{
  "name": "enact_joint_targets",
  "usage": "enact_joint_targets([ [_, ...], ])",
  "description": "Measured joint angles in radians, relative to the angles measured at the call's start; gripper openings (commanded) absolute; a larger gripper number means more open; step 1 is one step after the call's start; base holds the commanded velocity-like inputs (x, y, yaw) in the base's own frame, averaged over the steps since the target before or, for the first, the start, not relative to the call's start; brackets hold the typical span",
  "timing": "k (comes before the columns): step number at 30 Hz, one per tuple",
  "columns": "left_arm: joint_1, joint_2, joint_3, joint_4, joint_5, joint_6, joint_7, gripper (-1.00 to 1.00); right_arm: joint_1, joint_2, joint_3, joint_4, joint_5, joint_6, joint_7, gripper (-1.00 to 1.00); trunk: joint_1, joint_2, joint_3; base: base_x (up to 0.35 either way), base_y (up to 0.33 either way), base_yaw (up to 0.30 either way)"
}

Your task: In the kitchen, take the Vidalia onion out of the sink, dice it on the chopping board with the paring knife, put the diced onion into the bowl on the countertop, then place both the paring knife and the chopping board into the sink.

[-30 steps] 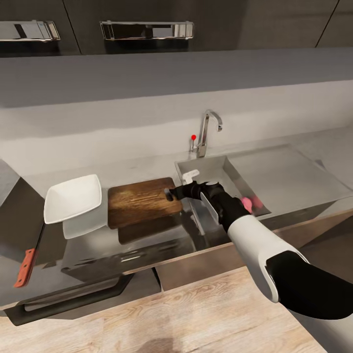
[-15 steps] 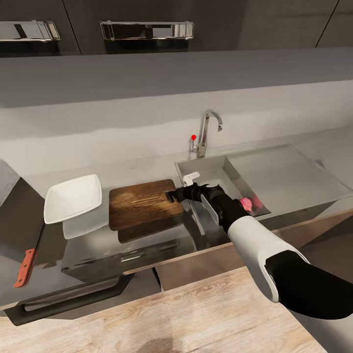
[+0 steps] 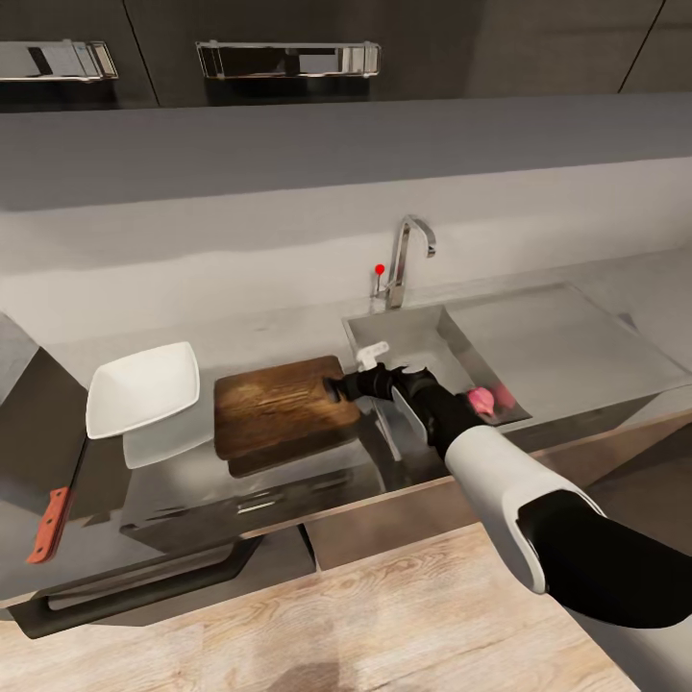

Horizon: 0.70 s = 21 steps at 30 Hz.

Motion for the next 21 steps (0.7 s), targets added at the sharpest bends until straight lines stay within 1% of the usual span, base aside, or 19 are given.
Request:
enact_joint_targets([
  [1, 0.0, 0.0, 0.0, 0.0, 0.0, 0.0, 0.0, 1.0, 0.0, 0.0, 0.016, 0.007, 0.0, -0.008, 0.0, -1.0, 0.0, 0.0, 0.0, 0.0, 0.0, 0.0],
  [5, 0.0, 0.0, 0.0, 0.0, 0.0, 0.0, 0.0, 1.0, 0.0, 0.001, 0.046, 0.012, 0.0, -0.018, 0.001, -1.0, 0.0, 0.0, 0.0, 0.0, 0.0, 0.0],
  [16, 0.0, 0.0, 0.0, 0.0, 0.0, 0.0, 0.0, 1.0, 0.0, 0.003, 0.052, 0.015, 0.0, -0.023, 0.001, -1.0, 0.0, 0.0, 0.0, 0.0, 0.0, 0.0],
  [21, 0.0, 0.0, 0.0, 0.0, 0.0, 0.0, 0.0, 1.0, 0.0, 0.0, 0.05, 0.015, 0.0, -0.023, 0.001, -1.0, 0.0, 0.0, 0.0, 0.0, 0.0, 0.0],
])
